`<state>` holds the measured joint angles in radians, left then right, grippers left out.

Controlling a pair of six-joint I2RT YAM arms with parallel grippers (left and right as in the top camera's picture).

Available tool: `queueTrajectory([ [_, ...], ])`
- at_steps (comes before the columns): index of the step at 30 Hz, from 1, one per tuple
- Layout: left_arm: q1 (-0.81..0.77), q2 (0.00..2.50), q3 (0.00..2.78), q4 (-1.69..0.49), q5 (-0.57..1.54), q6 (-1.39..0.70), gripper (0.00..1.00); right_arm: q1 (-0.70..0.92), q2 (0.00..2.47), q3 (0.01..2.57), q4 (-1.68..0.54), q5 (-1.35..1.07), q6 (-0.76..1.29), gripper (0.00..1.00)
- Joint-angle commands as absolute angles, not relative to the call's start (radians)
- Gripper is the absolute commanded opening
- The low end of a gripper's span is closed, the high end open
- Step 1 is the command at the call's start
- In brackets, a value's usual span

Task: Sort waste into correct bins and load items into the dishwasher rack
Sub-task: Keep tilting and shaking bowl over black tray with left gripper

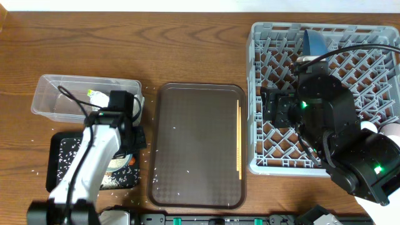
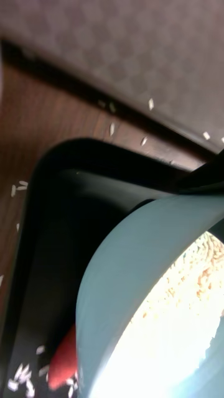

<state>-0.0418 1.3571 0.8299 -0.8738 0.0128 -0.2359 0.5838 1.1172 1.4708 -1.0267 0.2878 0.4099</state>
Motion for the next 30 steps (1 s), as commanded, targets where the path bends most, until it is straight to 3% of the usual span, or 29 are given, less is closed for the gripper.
queueTrajectory([
  [1,-0.046,1.263,0.871,-0.890,0.025,-0.238,0.06,0.581,1.118,1.476,-1.020,0.304,0.403,0.80],
  [12,-0.023,1.024,0.871,-0.897,0.201,-0.287,0.06,0.581,1.118,1.475,-1.014,0.311,0.403,0.82],
  [16,0.061,0.942,0.871,-0.880,0.339,-0.315,0.06,0.581,1.118,1.476,-1.014,0.311,0.403,0.82],
  [22,0.311,0.865,0.870,-0.880,0.550,-0.306,0.06,0.581,1.118,1.476,-1.013,0.313,0.403,0.82],
  [30,0.461,0.899,0.831,-0.895,0.624,-0.260,0.06,0.581,1.118,1.476,-1.006,0.360,0.403,0.84],
])
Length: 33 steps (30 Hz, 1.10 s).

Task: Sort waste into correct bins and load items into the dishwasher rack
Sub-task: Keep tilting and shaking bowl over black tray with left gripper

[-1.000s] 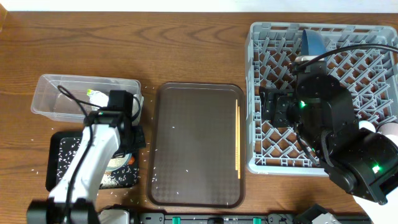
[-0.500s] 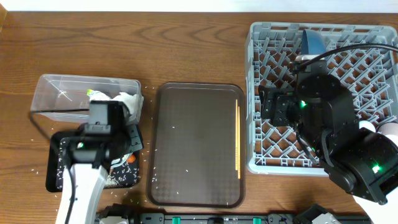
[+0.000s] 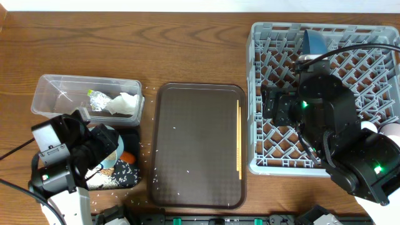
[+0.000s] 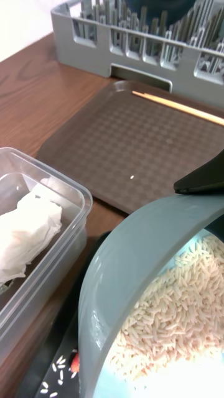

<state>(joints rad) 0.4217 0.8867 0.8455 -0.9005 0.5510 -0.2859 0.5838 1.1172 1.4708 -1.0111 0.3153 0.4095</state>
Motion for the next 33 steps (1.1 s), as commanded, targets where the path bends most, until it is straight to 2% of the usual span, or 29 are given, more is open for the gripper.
queueTrajectory([
  [1,0.485,0.902,0.823,-0.882,0.662,-0.259,0.06,0.581,1.118,1.476,-1.005,0.367,0.403,0.84],
  [6,0.630,0.916,0.793,-0.803,0.874,-0.240,0.06,0.581,1.117,1.475,-1.007,0.370,0.403,0.84],
  [11,0.801,0.964,0.751,-0.793,1.057,-0.113,0.06,0.581,1.117,1.476,-1.006,0.370,0.403,0.84],
  [20,1.115,1.121,0.606,-0.794,1.556,0.271,0.06,0.581,1.116,1.476,-1.008,0.370,0.403,0.84],
  [25,1.224,1.169,0.573,-0.809,1.573,0.300,0.06,0.581,1.117,1.476,-1.005,0.371,0.403,0.84],
  [33,1.230,1.166,0.573,-0.809,1.573,0.385,0.06,0.581,1.117,1.476,-0.994,0.370,0.403,0.84],
])
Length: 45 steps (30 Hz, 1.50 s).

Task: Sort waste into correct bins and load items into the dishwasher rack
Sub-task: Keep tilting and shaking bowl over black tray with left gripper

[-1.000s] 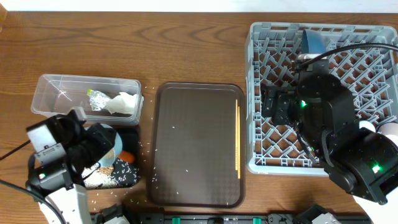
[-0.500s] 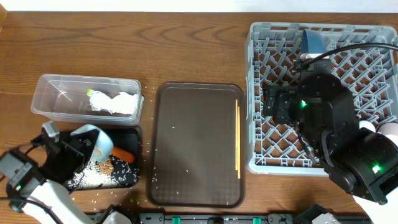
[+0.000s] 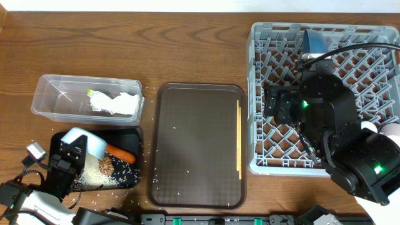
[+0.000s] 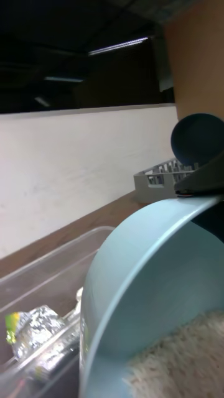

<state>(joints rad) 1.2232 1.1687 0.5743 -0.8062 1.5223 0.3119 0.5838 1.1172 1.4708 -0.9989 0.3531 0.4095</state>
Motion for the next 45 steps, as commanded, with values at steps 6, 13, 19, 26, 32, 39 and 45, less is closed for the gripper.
queueTrajectory([
  [6,1.223,1.172,0.572,-0.822,1.557,0.456,0.06,0.581,1.117,1.476,-0.984,0.370,0.403,0.84],
  [13,1.221,1.176,0.571,-0.912,1.545,0.465,0.06,0.581,1.117,1.476,-0.979,0.370,0.403,0.84],
  [19,1.215,1.176,0.569,-0.926,1.533,0.569,0.06,0.581,1.117,1.476,-0.978,0.370,0.403,0.85],
  [26,1.219,1.177,0.568,-0.941,1.504,0.569,0.06,0.581,1.117,1.476,-0.979,0.370,0.403,0.84],
  [32,1.219,1.182,0.569,-0.823,1.450,0.514,0.06,0.581,1.117,1.476,-0.979,0.370,0.403,0.84],
  [39,1.222,1.182,0.568,-0.774,1.455,0.455,0.06,0.581,1.117,1.476,-0.981,0.370,0.403,0.84],
  [45,1.222,1.180,0.568,-0.759,1.476,0.501,0.06,0.581,1.117,1.476,-0.976,0.369,0.404,0.84],
])
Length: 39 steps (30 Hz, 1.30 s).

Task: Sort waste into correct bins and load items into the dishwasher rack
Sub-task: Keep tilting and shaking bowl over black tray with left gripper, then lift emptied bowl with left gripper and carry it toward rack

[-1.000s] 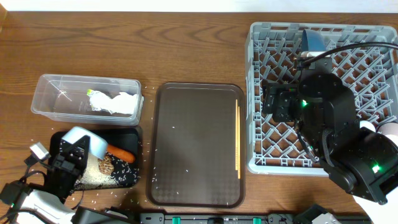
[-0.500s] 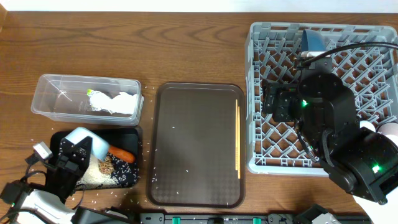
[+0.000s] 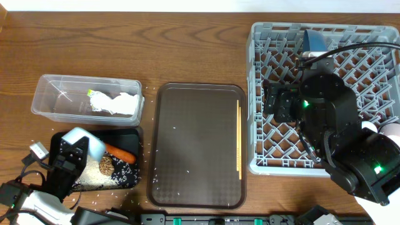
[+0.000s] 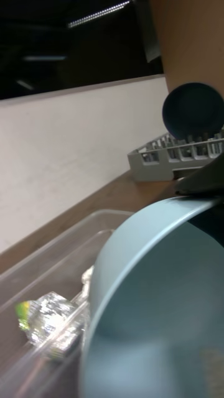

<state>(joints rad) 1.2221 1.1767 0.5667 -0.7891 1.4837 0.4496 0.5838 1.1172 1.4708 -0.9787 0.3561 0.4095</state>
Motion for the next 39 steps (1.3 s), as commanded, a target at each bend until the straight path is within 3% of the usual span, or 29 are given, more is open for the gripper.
queueTrajectory([
  [1,1.226,1.184,0.568,-0.756,1.454,0.423,0.06,0.581,1.117,1.476,-0.972,0.369,0.403,0.84],
  [6,1.228,1.186,0.568,-0.807,1.506,0.404,0.06,0.581,1.117,1.476,-0.971,0.366,0.404,0.84],
  [8,1.223,1.186,0.567,-0.793,1.478,0.513,0.06,0.581,1.116,1.476,-0.972,0.366,0.403,0.84],
  [11,1.226,1.191,0.566,-0.828,1.480,0.391,0.06,0.581,1.117,1.476,-0.973,0.366,0.403,0.84],
  [13,1.220,1.186,0.566,-0.813,1.495,0.491,0.06,0.581,1.117,1.476,-0.971,0.366,0.404,0.84],
  [23,1.227,1.188,0.567,-0.785,1.428,0.439,0.06,0.581,1.117,1.476,-0.962,0.366,0.403,0.84],
  [29,1.222,1.185,0.570,-0.809,1.498,0.439,0.06,0.581,1.117,1.476,-0.962,0.366,0.403,0.85],
  [34,1.110,1.148,0.621,-0.809,1.506,0.432,0.06,0.581,1.117,1.476,-0.953,0.368,0.403,0.84],
  [39,0.855,1.103,0.704,-0.773,1.407,0.359,0.06,0.566,1.118,1.476,-0.901,0.437,0.403,0.85],
])
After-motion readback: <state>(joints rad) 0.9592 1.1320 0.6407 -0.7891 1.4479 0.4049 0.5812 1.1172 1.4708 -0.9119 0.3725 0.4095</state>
